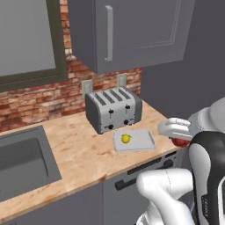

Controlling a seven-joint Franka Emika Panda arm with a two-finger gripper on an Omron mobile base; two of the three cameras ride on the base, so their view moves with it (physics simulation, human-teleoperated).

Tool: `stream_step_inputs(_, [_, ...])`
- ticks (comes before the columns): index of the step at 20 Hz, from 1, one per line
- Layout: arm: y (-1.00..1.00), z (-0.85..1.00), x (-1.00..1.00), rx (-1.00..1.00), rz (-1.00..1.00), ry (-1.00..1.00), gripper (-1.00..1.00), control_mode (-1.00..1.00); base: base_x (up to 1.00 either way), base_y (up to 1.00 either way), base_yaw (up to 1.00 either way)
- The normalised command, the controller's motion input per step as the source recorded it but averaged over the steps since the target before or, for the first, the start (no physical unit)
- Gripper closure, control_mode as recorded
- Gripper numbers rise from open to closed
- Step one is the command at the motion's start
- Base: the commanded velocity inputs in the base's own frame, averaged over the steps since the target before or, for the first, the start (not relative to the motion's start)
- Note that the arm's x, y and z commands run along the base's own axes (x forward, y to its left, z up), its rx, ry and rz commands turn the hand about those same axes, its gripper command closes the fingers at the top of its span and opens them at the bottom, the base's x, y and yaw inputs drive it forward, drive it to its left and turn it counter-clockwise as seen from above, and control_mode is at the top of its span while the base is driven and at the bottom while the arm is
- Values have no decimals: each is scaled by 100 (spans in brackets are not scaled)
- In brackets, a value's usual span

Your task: Take the bell pepper and lemon out of the freezer and place them in the tupperware container on the counter. Then put the tupperware containing the vegetables back in the freezer.

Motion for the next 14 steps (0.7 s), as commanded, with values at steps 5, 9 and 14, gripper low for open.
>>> stream_step_inputs(5, [0, -32, 76, 0, -12, 3, 100, -100, 0, 0, 0])
stream_step_inputs(9, [-13, -55, 100, 0, -1, 9, 100, -100, 0, 0, 0])
stream_step_inputs(14, [-16, -72, 100, 0, 0, 10, 100, -100, 0, 0, 0])
